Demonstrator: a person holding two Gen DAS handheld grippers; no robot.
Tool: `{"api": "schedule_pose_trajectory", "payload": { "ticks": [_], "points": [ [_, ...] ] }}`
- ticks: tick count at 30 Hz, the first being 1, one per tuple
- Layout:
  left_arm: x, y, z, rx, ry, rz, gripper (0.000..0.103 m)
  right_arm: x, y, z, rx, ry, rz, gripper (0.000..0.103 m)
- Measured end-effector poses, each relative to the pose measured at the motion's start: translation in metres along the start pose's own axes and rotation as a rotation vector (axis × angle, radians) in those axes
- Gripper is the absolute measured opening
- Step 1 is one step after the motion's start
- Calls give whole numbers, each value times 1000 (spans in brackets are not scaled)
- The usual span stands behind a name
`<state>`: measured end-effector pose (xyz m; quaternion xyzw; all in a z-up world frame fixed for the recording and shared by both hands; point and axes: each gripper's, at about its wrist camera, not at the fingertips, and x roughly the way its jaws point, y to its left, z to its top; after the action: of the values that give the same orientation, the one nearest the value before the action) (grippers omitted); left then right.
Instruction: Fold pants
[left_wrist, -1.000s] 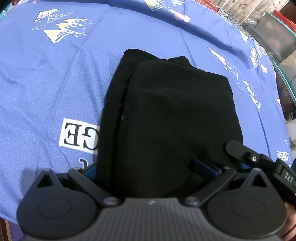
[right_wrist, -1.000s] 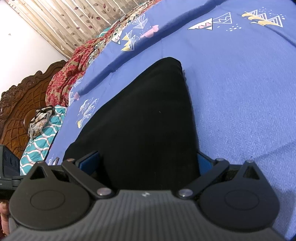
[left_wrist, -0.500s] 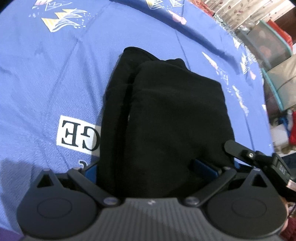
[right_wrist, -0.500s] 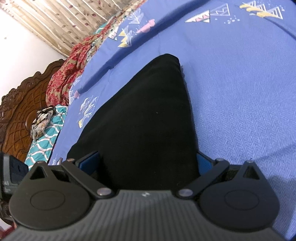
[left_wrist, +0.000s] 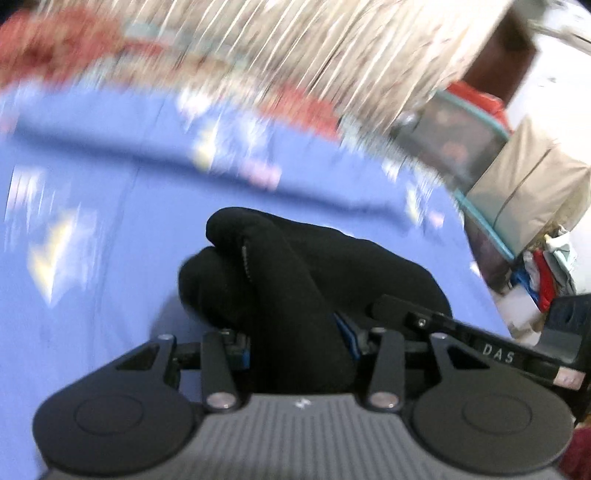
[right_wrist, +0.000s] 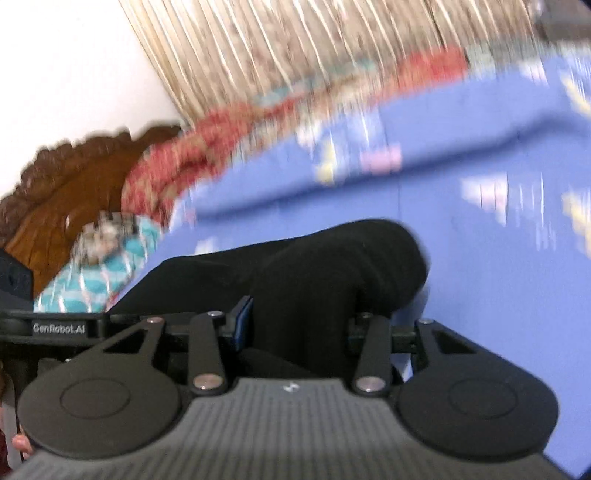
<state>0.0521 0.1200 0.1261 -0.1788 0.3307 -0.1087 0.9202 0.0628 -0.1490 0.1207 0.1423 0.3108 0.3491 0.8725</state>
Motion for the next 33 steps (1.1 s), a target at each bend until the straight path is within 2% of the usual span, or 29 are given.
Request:
{"api": "schedule_pose_trajectory", "payload": {
  "ticks": [4,6,8,10,12,13,14,15,17,20,24,27,29,31,33],
  "points": [
    [34,-8,51,80,-120,5,41,15,-9,49,-124,-152,-7,46],
    [66,-9,64,86,-124,15,42,29,-26,64,-148,-205,-23,46],
    [112,5,71,57,-85,39,43,57,-50,71,-145,-212,-67,46],
    [161,23,66,9,0,96,43,93,-74,66,-137,-164,-132,46],
    [213,42,51,-43,137,197,43,136,-98,55,-106,-46,-205,46],
    [230,49,41,-65,167,244,61,160,-115,46,-69,53,-248,57],
    [230,51,35,-82,118,265,67,178,-130,36,-18,130,-296,69],
    [225,49,32,-85,89,277,69,179,-145,30,80,102,-299,79],
    [219,42,31,-68,96,288,69,173,-159,31,213,90,-255,80],
    [211,33,38,-49,108,306,69,163,-148,35,141,105,-282,83],
    [170,24,34,-47,81,326,71,122,-125,31,63,45,-339,88],
    [134,11,15,-7,77,352,77,78,-113,8,74,20,-344,90],
    [113,3,-1,32,89,363,79,73,-104,-2,92,40,-334,91],
    [92,-5,-20,60,100,387,89,53,-93,-22,98,69,-332,93],
    [73,-13,-36,89,98,414,94,34,-82,-40,104,94,-331,97]
  ]
}}
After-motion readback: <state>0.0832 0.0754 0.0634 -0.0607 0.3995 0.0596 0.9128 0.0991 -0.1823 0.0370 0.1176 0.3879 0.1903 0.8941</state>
